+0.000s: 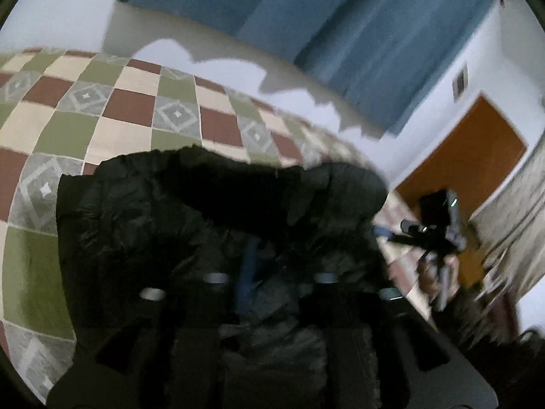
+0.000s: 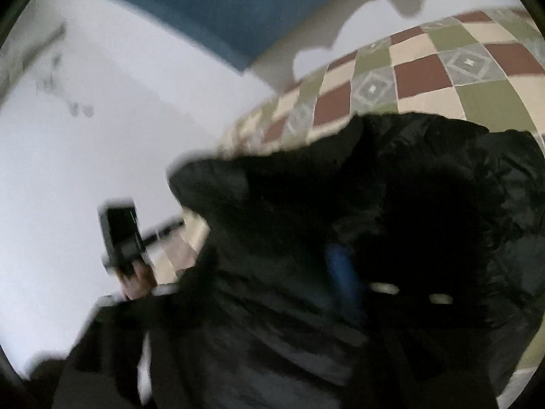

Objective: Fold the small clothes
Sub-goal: 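Lift the hem with both grippers and fold it toward the hood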

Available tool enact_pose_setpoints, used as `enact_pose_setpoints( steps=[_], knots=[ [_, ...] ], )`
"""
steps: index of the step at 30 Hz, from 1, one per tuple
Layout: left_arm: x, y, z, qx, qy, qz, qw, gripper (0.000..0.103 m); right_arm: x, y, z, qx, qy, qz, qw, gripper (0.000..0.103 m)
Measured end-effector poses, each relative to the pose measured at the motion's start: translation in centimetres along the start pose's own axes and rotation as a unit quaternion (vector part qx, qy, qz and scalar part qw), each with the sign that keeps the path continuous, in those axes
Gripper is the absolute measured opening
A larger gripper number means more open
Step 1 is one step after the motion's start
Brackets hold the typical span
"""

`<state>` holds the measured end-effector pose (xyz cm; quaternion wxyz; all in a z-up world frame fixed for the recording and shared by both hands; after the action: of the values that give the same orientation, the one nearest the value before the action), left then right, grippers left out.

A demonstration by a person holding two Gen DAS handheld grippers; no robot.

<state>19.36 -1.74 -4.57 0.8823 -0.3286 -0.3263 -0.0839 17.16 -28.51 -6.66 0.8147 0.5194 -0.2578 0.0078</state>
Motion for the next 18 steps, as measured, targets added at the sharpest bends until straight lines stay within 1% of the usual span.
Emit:
enact_pose_setpoints(
  steps=[1, 2, 4, 5, 6, 7, 10, 12, 14, 15, 16, 17, 18],
  knots=[
    [0.4, 0.1, 0.1, -0.006, -0.005, 0.014, 0.9999, 0.049, 0.9, 0.1, -0.2, 0.021, -0.012, -0.037, 0.999, 0.075],
    [0.9, 0.2, 0.0, -0.008, -0.006, 0.024, 0.9997, 0.058, 1.6, -0.1, -0.4, 0.034, -0.025, -0.072, 0.997, 0.075],
    [2.1, 0.5, -0.9, -0.008, -0.001, 0.054, 0.9985, 0.064, 2.8, -0.7, -1.5, 0.045, -0.034, -0.123, 0.991, 0.075],
    [2.6, 0.4, -1.4, -0.008, 0.002, 0.057, 0.9983, 0.069, 3.0, -1.0, -2.0, 0.041, -0.033, -0.137, 0.989, 0.075],
    [3.2, 0.3, -2.2, -0.003, 0.007, 0.054, 0.9985, 0.07, 3.2, -1.1, -2.9, 0.031, -0.027, -0.15, 0.988, 0.075],
    [3.8, 0.3, -2.9, 0.005, 0.01, 0.048, 0.9988, 0.07, 3.1, -1.1, -3.6, 0.024, -0.022, -0.156, 0.987, 0.075],
    [4.8, 0.2, -4.9, 0.017, 0.021, 0.044, 0.9987, 0.071, 2.7, -1.2, -5.7, 0.0, 0.002, -0.166, 0.986, 0.075],
    [4.9, 0.1, -6.0, 0.021, 0.027, 0.043, 0.9985, 0.07, 2.3, -1.3, -6.6, -0.021, 0.012, -0.155, 0.988, 0.073],
    [4.5, 0.1, -6.7, 0.025, 0.03, 0.038, 0.9985, 0.055, 1.7, -1.5, -7.0, -0.038, 0.025, -0.146, 0.988, 0.048],
    [4.2, 0.1, -6.9, 0.029, 0.035, 0.034, 0.9984, 0.051, 1.0, -1.7, -7.3, -0.04, 0.038, -0.146, 0.988, 0.03],
    [3.5, 0.1, -7.3, 0.037, 0.043, 0.027, 0.998, 0.04, 0.5, -1.9, -7.4, -0.041, 0.046, -0.145, 0.987, 0.025],
    [2.6, 0.1, -7.6, 0.046, 0.055, 0.019, 0.9972, 0.029, -0.1, -2.1, -7.3, -0.05, 0.054, -0.14, 0.987, 0.015],
    [1.7, 0.3, -8.0, 0.056, 0.067, 0.012, 0.9961, 0.025, -0.9, -2.6, -7.1, -0.068, 0.062, -0.125, 0.988, 0.01]
  ],
)
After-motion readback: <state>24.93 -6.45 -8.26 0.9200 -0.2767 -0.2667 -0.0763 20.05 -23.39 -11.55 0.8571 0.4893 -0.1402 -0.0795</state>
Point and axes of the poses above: each gripper's, at about its wrist camera, not at the fingertips, and z roughly against the way its jaws point, y to its left, x to its top, the point moved 10 cm from there along -z, roughly the way its jaws point, and after that the axes turned 4 degrees about x, right-handed, at the moved point
